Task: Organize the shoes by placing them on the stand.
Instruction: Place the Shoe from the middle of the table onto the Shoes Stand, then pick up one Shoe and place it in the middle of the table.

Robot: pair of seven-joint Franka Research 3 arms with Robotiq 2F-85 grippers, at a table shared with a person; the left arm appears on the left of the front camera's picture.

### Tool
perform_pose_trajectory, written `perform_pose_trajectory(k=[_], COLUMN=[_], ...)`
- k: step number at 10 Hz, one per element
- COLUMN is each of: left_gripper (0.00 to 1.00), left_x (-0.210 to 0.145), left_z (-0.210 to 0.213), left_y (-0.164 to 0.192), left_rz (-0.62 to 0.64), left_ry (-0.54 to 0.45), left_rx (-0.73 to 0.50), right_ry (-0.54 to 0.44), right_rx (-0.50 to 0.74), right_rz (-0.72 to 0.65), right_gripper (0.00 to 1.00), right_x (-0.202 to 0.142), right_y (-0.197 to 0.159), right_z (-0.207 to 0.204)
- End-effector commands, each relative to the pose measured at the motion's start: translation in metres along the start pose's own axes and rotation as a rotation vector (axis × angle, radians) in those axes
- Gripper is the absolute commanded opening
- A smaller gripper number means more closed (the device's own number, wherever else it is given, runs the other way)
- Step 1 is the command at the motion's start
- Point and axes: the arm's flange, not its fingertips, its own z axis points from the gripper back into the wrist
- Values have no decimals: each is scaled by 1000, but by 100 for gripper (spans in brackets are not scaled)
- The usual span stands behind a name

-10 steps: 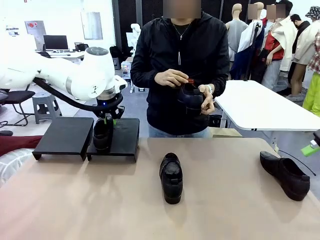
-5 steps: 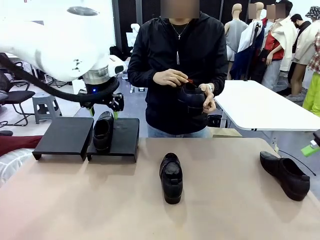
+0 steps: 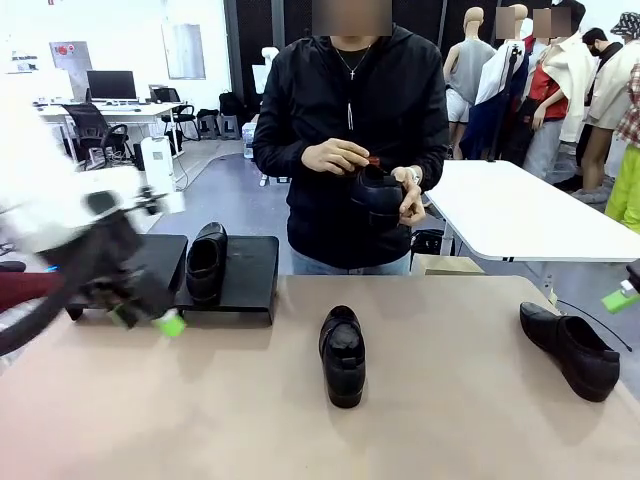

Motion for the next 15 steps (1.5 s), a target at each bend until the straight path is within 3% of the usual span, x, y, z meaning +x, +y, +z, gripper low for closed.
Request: perform_pose_trajectory(k=[1,2,3,4,15], left_gripper=[100,100,100,100,100], left_x=[-48,-57,-58,-33,-33], left_z=[23,20,11,41,41], left_y=[75,92,96,72,72], left_rz=[112,113,28,75,75], left_ry=[-44,-74,-116,-64,-64], left_rx=[-134,-170,-169,-130,-130], right_ry=[-8,-8,-8,-8,-8], right_rx=[26,26,26,26,26], right_rz=[-14,-14,-14,-14,-14], right_gripper=[100,100,100,100,100], right_x=[2,2,2,2,2], right_y=[4,4,4,4,4], right_z=[2,2,2,2,2])
